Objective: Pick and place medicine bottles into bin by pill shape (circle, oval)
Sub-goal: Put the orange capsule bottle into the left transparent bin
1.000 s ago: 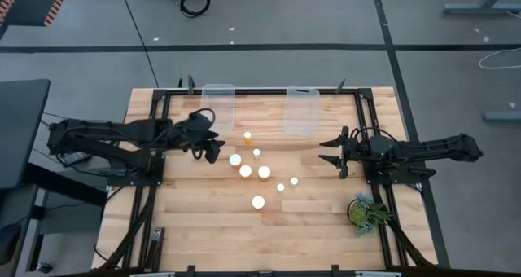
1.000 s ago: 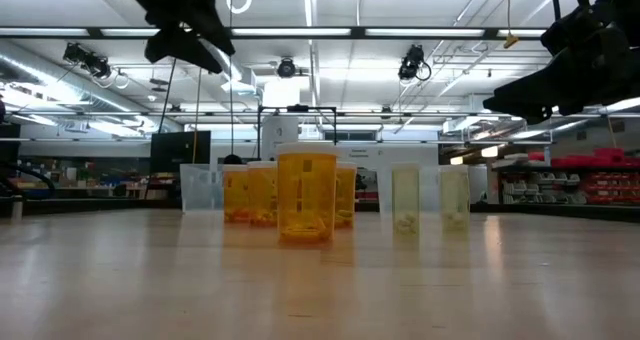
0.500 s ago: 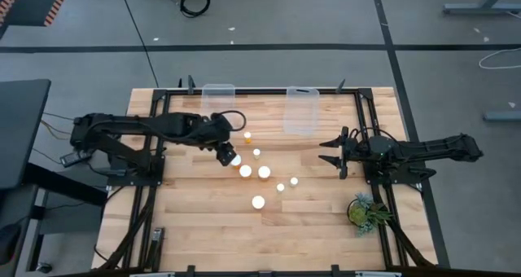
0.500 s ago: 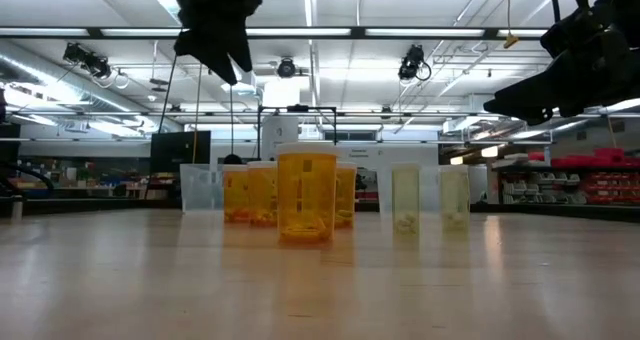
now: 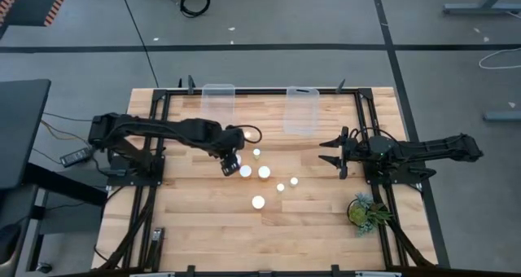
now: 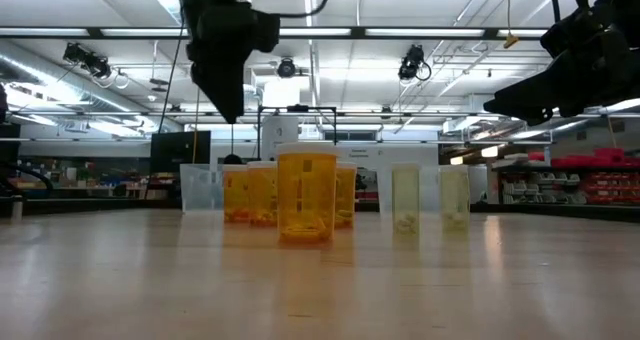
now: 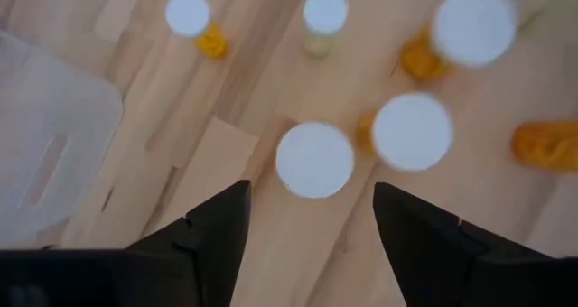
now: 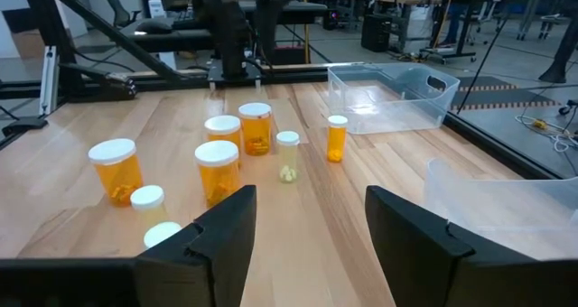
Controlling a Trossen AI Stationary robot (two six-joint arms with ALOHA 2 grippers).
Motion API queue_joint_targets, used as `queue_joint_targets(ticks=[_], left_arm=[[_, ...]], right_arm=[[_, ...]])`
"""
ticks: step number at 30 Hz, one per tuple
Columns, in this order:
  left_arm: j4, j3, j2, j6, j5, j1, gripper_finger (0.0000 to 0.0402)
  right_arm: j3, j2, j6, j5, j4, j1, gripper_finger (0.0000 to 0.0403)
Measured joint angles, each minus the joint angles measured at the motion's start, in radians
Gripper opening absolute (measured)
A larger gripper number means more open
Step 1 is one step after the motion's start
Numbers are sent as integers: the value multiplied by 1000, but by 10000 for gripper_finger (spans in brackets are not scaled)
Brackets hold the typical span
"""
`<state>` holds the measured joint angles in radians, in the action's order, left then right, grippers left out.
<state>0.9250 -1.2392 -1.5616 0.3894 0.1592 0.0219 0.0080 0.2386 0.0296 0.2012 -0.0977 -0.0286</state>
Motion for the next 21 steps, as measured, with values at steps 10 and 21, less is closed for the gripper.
queue_joint_targets(ticks=[10, 21], left_arm=[[38, 3, -42, -14, 0, -7, 278], [45, 3, -97, -21, 5, -59, 316]], right_arm=[[0, 3, 0, 0, -1, 0, 216], [0, 7, 0, 0, 0, 0, 216]])
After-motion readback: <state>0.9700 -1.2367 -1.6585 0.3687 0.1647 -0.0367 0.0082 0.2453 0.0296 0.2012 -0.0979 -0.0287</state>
